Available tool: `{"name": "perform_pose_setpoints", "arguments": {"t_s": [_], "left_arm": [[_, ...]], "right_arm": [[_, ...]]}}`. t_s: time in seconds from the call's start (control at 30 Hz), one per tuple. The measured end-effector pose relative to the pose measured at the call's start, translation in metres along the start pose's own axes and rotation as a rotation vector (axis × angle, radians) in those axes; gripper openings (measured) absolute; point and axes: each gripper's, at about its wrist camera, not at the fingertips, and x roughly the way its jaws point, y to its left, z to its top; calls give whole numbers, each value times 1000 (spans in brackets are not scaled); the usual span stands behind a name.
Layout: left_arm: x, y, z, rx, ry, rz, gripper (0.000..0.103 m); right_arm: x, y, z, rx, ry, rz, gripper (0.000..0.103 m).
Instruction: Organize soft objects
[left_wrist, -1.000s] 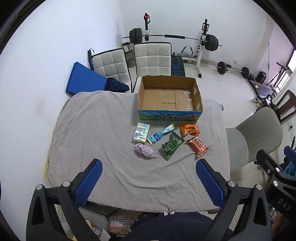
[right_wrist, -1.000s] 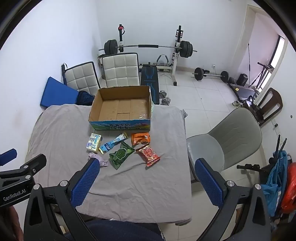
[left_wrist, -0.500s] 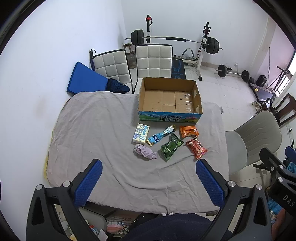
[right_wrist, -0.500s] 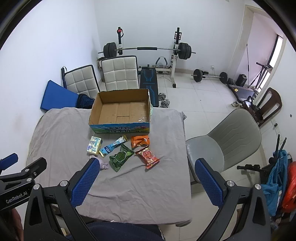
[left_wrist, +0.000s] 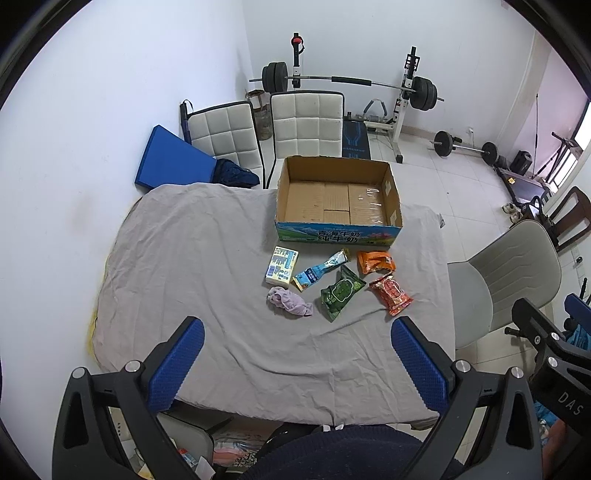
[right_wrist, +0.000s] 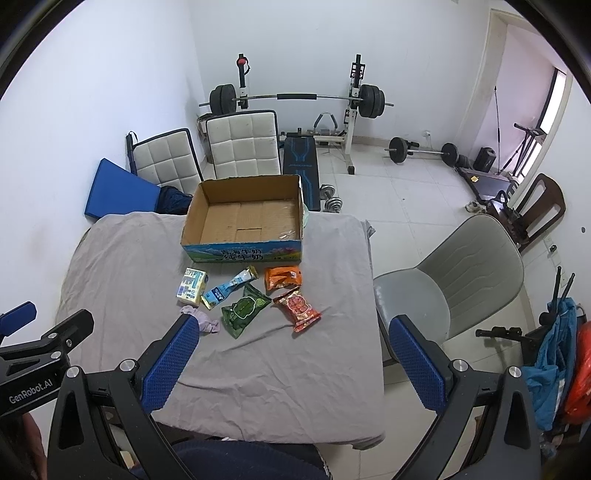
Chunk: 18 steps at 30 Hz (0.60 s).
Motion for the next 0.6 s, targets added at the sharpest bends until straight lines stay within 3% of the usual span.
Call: {"name": "perform_pose_setpoints", "arguments": {"t_s": [0.6], "left_arm": [[-7,-2,-8,-13,0,1,103]], "right_arm": [[-3,0,-7,-3,5,5,103]]}}
